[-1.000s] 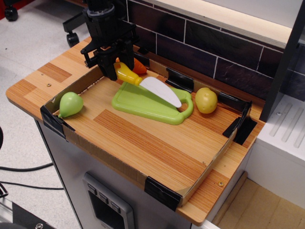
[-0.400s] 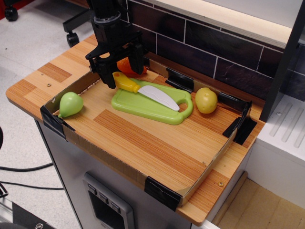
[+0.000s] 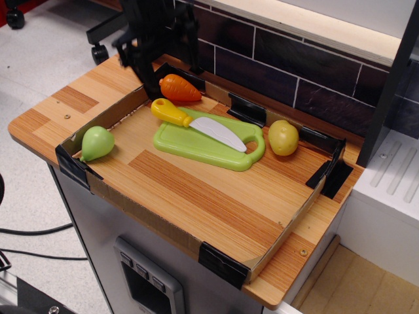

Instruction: Put knife on cutting board

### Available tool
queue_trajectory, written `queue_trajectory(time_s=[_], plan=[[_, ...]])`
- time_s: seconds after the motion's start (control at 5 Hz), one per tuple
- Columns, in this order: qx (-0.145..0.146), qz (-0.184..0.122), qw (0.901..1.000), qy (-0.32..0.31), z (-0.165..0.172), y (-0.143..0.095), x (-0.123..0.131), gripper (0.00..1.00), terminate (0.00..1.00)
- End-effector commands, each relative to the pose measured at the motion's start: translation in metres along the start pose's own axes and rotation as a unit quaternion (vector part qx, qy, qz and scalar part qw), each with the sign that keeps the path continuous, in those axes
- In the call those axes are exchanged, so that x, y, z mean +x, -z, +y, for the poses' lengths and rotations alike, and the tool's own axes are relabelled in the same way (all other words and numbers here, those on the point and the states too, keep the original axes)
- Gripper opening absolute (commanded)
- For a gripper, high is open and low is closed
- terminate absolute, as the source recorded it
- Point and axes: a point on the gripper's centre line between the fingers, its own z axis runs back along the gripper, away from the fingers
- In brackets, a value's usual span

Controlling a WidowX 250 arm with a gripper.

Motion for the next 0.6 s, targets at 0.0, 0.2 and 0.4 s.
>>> queue_trajectory(time_s=[0.0, 0.2, 0.4], plan=[[-0.037, -0.079, 0.9953, 0.041, 0.0052, -0.0700, -0.0106, 1.00, 0.00], [-0.037, -0.079, 0.9953, 0.041, 0.0052, -0.0700, -0.0106, 1.00, 0.00], [-0.037, -0.079, 0.9953, 0.041, 0.0052, -0.0700, -0.0106, 1.00, 1.00]])
